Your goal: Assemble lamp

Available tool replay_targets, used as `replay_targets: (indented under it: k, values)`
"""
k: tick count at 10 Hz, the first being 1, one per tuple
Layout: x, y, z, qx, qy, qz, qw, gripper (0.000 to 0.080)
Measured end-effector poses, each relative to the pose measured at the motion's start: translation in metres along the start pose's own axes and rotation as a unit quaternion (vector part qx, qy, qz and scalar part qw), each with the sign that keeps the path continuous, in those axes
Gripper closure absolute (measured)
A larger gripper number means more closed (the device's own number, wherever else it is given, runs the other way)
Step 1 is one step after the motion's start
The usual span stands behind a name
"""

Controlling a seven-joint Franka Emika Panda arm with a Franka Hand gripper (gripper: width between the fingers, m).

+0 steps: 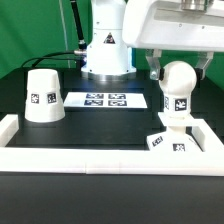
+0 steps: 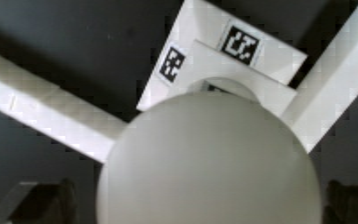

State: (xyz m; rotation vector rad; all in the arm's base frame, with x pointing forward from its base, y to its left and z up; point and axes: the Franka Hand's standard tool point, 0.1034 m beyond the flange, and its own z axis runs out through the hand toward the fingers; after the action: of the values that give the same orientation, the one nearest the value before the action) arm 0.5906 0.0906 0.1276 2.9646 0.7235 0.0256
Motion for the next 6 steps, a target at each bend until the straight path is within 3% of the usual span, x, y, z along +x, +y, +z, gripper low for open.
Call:
replay_targets:
  k: [5,6]
  values:
    - [0.002,0.002,0.002,0.0,0.006,0.001,1.0,0.01]
    - [-0.007,0.011,0.003,0.043,-0.025,0.012,0.999,0.01]
